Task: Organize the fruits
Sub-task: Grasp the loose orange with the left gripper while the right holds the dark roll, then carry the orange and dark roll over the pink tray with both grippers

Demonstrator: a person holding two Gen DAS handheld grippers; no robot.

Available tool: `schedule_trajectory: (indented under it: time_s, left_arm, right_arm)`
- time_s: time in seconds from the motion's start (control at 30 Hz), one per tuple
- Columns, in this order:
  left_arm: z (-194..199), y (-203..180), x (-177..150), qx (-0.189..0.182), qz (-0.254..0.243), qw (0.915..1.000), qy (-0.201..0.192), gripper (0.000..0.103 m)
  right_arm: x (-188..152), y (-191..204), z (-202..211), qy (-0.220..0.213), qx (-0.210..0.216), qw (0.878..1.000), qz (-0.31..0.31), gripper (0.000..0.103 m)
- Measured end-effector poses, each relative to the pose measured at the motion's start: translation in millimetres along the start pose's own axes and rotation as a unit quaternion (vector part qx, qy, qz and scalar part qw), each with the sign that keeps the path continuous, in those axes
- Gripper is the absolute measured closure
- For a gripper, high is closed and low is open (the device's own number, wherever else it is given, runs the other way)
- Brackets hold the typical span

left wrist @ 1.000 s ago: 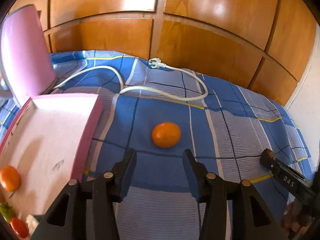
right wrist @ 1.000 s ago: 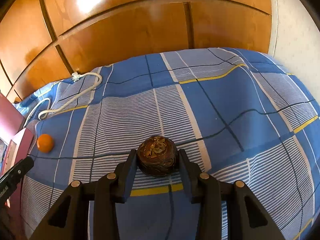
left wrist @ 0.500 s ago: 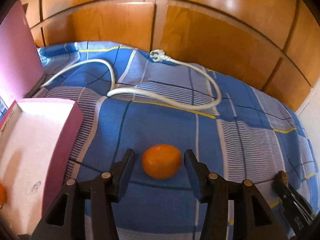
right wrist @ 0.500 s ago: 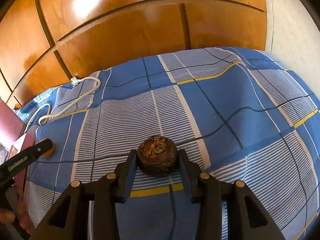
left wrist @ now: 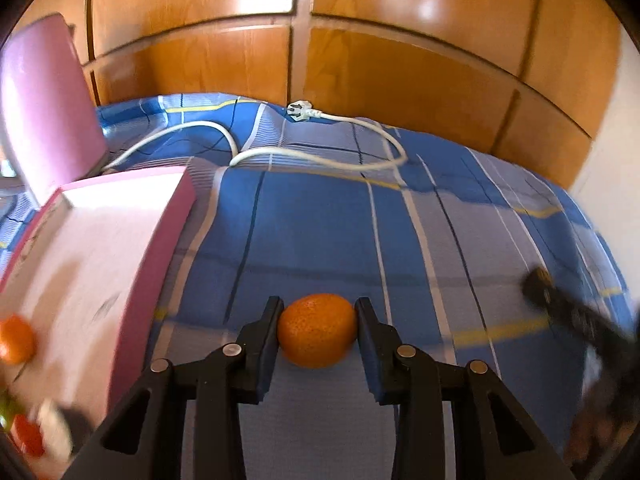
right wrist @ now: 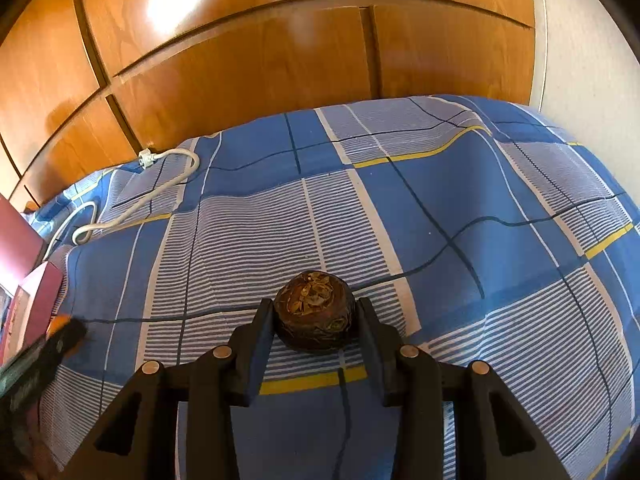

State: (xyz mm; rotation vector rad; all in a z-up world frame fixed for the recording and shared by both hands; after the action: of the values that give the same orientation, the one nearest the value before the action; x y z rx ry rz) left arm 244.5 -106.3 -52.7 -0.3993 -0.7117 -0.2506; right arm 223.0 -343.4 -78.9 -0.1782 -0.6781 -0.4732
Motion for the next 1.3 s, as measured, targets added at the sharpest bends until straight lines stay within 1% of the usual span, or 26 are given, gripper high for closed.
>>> schedule_trajectory:
  time_s: [0.07, 0.2, 0.23, 0.27, 0.43, 0.6, 0.7, 0.83, 0.93, 1.3]
  left_arm:
    - [18, -5, -18, 0.004, -0.009, 0.9999, -0.006, 0.066]
    - [36, -7, -51, 0.015, -0.014, 0.9998, -0.003, 0.066]
    - [38, -6, -59, 0.017, -0.013, 0.9998, -0.002, 0.066]
    - [45, -7, -67, 0.019, -0.015, 0.9996, -0.013, 0.066]
    - [54, -10, -84, 0.026, -0.016, 0.9993, -0.02, 0.066]
    - [55, -6, -85, 0.015, -0.013, 0.9995, -0.027, 0.066]
    - [57, -3, -85, 0.005, -0.006, 0.9995, -0.031, 0.066]
    - [58, -2, -86, -0.001, -0.003, 0.9994, -0.035, 0.066]
    - [58, -3, -86, 0.001, -0.006, 0.9994, -0.035, 0.066]
    - [59, -1, -88, -0.009, 0.001, 0.999, -0.045, 0.066]
  right_arm:
    - [0, -3, 2, 0.0, 0.011, 1.0, -0.007, 0.062]
    - [-10, -7, 13, 0.006, 0.022, 1.0, -0.011, 0.062]
    - [-15, -6, 18, 0.008, 0.028, 1.0, -0.006, 0.062]
    - [-19, -4, 22, 0.01, 0.031, 0.999, 0.0, 0.062]
    - [-49, 10, 48, 0.017, 0.05, 0.998, 0.04, 0.062]
    - [-75, 33, 71, 0.013, 0.058, 0.993, 0.102, 0.062]
    - [-84, 45, 76, -0.006, 0.035, 0.99, 0.137, 0.062]
    - [-86, 43, 73, -0.014, 0.036, 0.991, 0.127, 0.062]
    - [-88, 45, 72, -0.025, 0.026, 0.99, 0.134, 0.062]
    - [-89, 48, 74, -0.032, 0.017, 0.989, 0.142, 0.06]
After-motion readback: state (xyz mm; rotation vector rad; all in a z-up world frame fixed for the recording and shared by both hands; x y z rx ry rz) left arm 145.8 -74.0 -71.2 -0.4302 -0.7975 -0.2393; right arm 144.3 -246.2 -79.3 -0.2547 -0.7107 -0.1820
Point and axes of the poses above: each gripper's, at about its wrist camera, not at the fingertips, and z roughly against the way its jaws point, y to its left, x to its top, the point moved 2 cm from there along -z, roughly the way its jaws point, and after that the axes turned 15 degrees about -x, right-handed, at the moved point
